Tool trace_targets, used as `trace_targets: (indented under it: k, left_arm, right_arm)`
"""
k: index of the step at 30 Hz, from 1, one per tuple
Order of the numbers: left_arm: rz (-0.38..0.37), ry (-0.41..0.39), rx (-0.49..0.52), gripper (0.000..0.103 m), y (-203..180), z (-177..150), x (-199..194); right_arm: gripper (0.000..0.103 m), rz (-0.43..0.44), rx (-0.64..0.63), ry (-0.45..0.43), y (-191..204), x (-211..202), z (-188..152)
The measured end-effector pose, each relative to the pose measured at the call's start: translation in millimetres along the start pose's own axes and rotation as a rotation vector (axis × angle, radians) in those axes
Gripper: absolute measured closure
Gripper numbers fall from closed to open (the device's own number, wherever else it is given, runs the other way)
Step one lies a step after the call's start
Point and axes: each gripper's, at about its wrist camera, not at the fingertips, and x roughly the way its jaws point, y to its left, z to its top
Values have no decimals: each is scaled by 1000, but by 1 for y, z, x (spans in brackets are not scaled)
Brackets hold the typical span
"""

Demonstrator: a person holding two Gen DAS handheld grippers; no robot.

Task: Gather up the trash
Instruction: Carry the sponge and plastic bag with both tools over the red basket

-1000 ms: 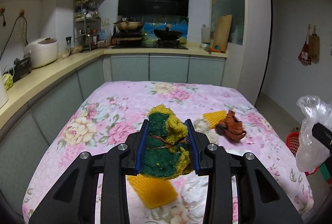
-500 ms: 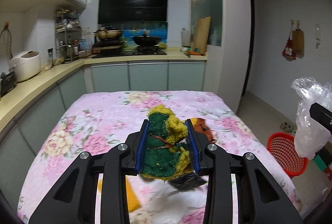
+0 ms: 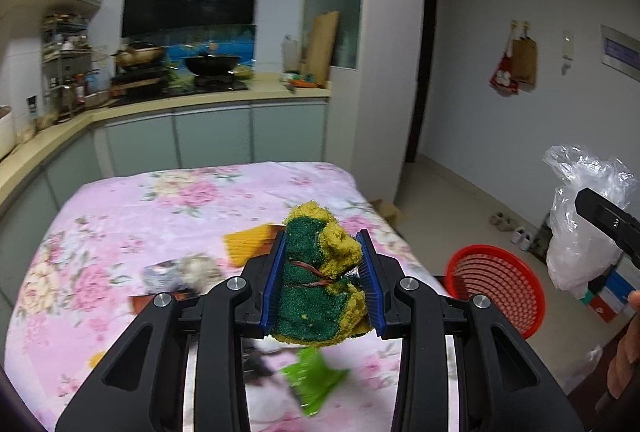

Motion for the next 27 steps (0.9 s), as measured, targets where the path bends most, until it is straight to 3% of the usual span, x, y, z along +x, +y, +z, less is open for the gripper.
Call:
trace_targets:
  k: [17,27]
  left_arm:
    - [-236,131,132,70,-119,4,68]
    - [-369,296,174,70,-176,-20,126]
  right_arm:
    - [52,-209,184,87,-96,22,-10]
    - [51,-260,323,222,-147,60,-35]
